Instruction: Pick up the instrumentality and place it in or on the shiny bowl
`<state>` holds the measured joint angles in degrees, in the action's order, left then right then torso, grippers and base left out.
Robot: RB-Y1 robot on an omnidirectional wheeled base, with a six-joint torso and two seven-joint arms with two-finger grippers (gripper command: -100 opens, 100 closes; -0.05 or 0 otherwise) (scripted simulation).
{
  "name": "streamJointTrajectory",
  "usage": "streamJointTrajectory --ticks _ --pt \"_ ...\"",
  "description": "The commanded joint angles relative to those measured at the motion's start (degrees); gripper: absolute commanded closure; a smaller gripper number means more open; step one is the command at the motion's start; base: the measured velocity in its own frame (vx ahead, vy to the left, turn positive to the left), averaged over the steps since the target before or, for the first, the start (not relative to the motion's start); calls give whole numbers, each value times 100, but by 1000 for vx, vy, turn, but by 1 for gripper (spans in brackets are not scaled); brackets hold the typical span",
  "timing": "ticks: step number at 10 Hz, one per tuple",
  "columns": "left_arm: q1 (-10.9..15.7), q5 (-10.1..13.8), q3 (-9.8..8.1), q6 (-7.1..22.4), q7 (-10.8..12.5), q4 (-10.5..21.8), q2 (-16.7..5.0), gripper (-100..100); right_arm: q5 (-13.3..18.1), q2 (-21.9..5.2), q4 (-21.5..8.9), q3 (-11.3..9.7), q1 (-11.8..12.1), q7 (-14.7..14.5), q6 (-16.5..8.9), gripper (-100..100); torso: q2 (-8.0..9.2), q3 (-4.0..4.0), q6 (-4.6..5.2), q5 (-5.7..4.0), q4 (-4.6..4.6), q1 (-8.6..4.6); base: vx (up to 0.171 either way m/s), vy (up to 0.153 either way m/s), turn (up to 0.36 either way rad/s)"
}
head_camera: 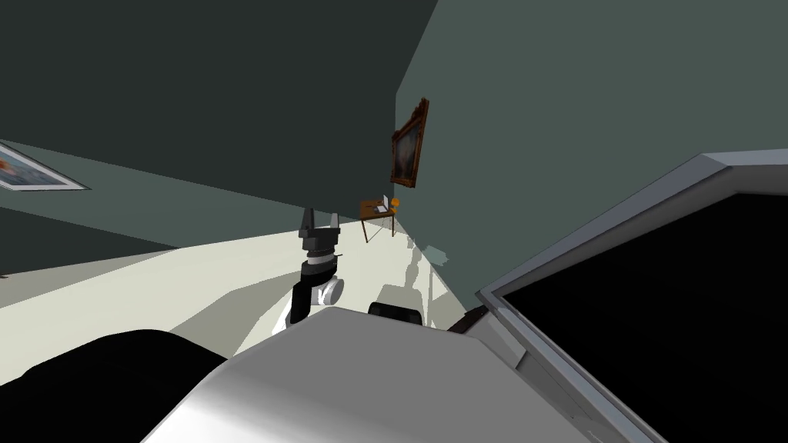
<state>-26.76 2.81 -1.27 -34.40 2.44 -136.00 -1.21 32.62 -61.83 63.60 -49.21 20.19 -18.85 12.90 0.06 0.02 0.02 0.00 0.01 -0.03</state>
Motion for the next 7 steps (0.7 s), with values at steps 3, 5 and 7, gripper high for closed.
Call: streamJointTrajectory --ticks 3,5,7 --pt "0 0 0 0 0 0 0 0 39 419 -315 23 -51 -88 -98 -100 1 1 1 -2 0 -8 -2 -39 66" --pt "0 0 0 0 0 0 0 0 37 402 -372 34 -81 -96 -28 100 2 1 2 0 0 -1 -1 -9 7" --pt "0 0 0 0 0 0 0 0 36 407 -363 28 -76 -94 -18 100 0 1 0 2 2 -1 0 0 0"
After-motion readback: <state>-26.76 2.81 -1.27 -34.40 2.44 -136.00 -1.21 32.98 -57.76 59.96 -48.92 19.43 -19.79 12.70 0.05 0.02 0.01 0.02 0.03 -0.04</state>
